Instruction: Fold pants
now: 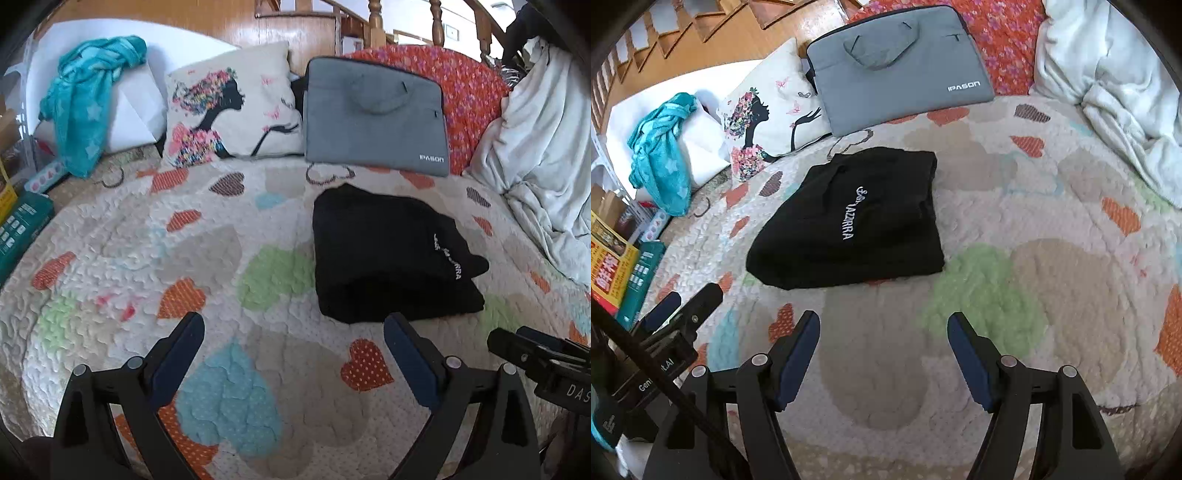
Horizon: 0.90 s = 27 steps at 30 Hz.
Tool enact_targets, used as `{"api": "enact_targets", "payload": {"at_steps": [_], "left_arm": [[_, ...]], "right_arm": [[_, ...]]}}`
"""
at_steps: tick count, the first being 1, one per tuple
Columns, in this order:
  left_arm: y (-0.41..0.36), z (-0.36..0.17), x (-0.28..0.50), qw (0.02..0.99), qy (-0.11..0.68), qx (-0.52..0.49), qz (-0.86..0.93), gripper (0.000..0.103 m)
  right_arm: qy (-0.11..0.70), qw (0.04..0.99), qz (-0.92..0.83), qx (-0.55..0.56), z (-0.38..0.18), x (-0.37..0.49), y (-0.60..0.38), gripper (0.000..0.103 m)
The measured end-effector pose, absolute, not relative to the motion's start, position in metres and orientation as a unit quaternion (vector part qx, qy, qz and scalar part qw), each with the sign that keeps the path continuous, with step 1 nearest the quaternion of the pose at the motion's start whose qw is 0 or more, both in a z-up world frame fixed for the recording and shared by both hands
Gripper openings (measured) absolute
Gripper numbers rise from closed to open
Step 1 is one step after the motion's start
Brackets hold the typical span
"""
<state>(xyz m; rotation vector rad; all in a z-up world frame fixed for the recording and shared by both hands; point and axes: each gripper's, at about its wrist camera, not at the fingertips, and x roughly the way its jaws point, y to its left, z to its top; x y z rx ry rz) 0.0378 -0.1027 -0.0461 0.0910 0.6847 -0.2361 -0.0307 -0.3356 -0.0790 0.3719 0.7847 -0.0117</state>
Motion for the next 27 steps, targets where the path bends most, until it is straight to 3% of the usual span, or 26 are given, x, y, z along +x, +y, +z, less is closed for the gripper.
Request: {"api": "enact_targets", "payload": {"at_steps": [16,27], "left_arm": [[-0.110,-0.085,0.066,0.899,0.424,0.034,-0.106,0.097],[-0.109,-0.089,0.068,0.897,0.428,0.035,-0.104,0.097]], "right_arm": [[0.380,0.905,-0.030,0.189,-0.100,-0.013,-0.356,0.077],[0.382,0.906,-0.029,0.179,-0.102,-0.013,-0.352,0.077]]}}
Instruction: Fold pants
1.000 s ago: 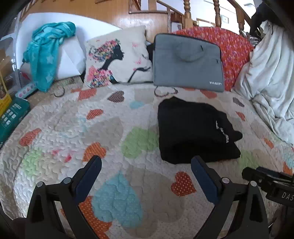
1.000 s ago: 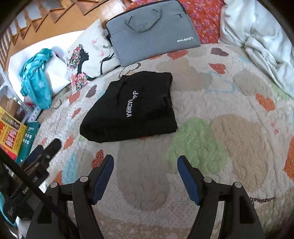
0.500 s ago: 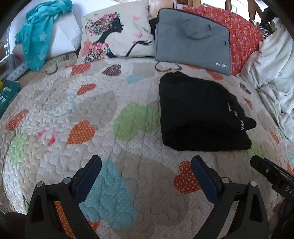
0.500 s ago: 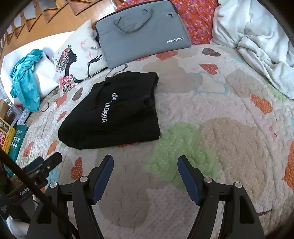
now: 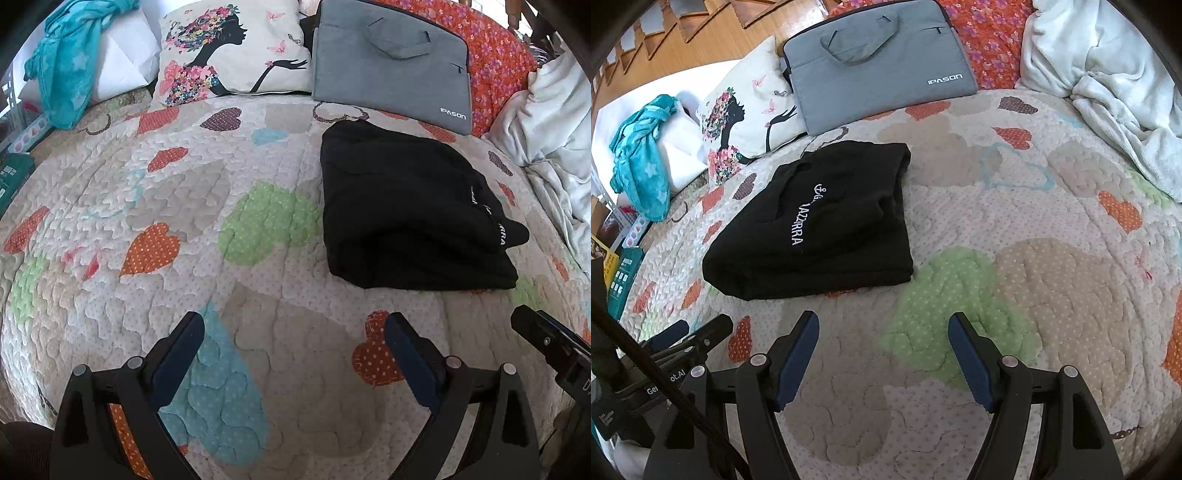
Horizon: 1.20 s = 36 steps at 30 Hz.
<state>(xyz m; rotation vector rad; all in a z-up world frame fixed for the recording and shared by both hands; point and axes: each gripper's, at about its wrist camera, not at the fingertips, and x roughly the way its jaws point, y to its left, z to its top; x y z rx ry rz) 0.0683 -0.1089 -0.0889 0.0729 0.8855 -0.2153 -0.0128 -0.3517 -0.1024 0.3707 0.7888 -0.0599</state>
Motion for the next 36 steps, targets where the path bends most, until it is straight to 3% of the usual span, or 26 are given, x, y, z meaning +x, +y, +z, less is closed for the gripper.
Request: {"api": "enact_targets", "payload": {"at_steps": [36], "left_arm": [[-0.1098,-0.0787,0.0645,0.909,0.404,0.041,-0.093,0.097]], "right_arm": [[0.387,0.910,-0.029,0.149,-0.1057,-0.0096,-0.3463,0.081]]}}
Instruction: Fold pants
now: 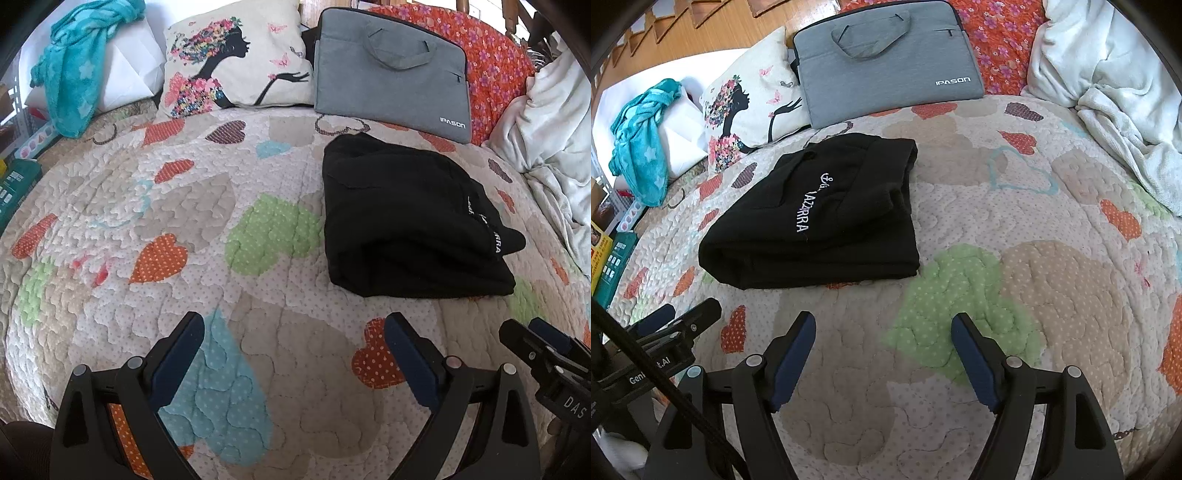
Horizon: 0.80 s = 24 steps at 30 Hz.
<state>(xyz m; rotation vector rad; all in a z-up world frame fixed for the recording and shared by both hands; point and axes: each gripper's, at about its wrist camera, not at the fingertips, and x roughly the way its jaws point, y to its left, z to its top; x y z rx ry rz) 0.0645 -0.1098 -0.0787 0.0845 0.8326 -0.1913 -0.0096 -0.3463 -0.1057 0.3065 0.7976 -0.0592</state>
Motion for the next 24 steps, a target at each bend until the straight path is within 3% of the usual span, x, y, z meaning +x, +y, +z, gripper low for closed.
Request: {"api": "enact_targets", "payload": {"at_steps": [3,7,8,12,24], "left_arm": [[-0.109,-0.065,0.054,0.929,0.361,0.051,-0.071,0.097],[-0.103,-0.030,0.027,0.967,0.245,0.056,-0.046,0.098],[-0.103,-0.023,0.020,0.972,0.222,0.059,-0.044,0.102],[-0.104,-0.011,0.005,0.980,0.180,0.085,-0.016,0.103],[-0.111,-0.046,0.031,0.944,0.312,0.066,-0.082,0.103]], "right_arm": [[0.386,0.911,-0.030,0.142,-0.106,-0.009,-0.345,0.081],[0.382,0.913,-0.033,0.140,-0.106,-0.009,-0.344,0.081],[0.382,0.913,-0.033,0.139,-0.106,-0.009,-0.343,0.081],[0.380,0.915,-0.033,0.132,-0.105,-0.010,-0.341,0.081],[0.377,0.919,-0.023,0.109,-0.105,-0.010,-0.330,0.081]]}}
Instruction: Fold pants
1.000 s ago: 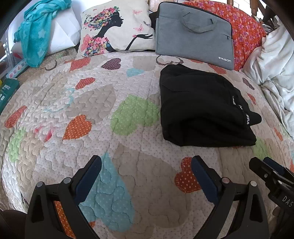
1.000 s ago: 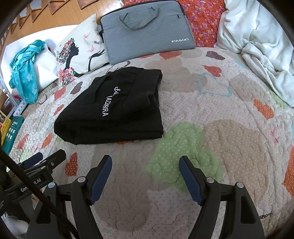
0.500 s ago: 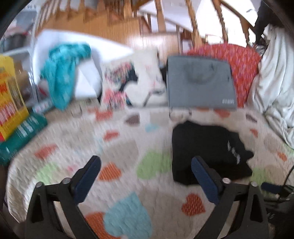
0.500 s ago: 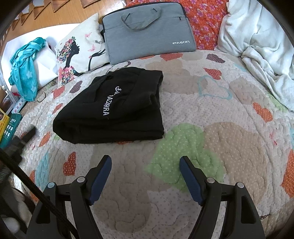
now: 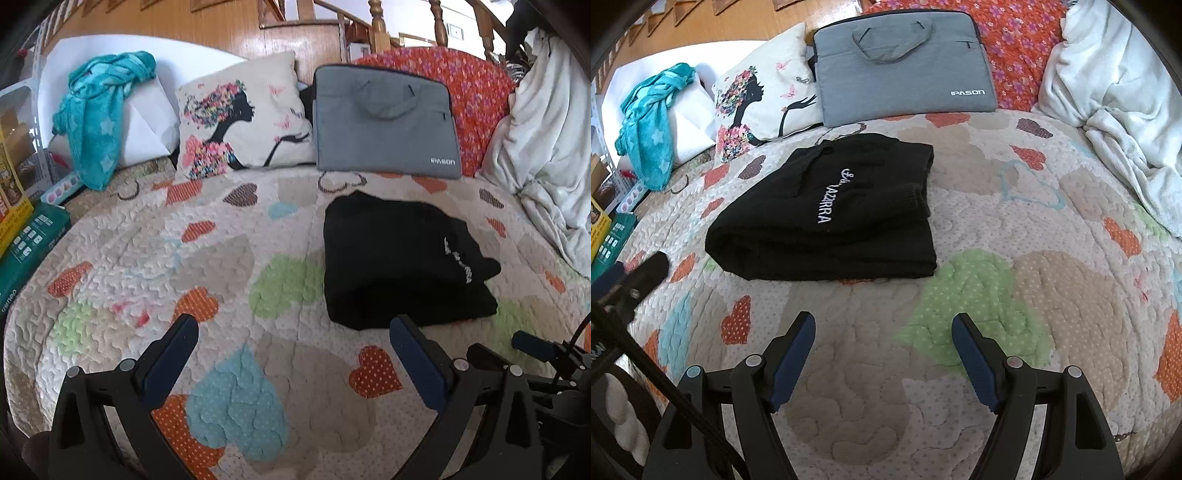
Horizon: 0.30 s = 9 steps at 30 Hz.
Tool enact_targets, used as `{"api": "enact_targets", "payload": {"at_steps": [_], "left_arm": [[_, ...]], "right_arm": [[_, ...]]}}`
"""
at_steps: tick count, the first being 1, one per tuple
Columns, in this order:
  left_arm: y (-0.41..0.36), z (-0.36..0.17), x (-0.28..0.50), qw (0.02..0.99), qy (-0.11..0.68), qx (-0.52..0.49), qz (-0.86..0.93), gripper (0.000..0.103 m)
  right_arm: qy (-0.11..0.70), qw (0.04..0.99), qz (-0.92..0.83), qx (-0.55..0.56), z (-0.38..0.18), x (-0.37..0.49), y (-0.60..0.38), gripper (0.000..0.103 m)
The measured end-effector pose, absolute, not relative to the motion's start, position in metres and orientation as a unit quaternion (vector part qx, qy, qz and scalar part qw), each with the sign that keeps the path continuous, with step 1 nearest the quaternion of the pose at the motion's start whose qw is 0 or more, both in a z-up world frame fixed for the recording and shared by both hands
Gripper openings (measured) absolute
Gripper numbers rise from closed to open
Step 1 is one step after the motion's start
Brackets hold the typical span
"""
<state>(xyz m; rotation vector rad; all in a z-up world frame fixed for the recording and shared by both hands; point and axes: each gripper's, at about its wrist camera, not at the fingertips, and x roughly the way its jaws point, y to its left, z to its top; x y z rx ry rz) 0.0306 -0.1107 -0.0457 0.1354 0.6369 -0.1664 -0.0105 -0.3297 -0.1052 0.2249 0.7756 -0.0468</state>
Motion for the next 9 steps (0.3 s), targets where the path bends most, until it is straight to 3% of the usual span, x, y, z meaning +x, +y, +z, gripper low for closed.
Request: {"api": "enact_targets", "payload": {"at_steps": [9], "left_arm": [[-0.111,-0.066,0.043,0.921,0.375,0.051,-0.097,0.103]], "right_arm": [[0.381,0.919,-0.020,0.097,-0.108,-0.010,-0.323,0.081]]}}
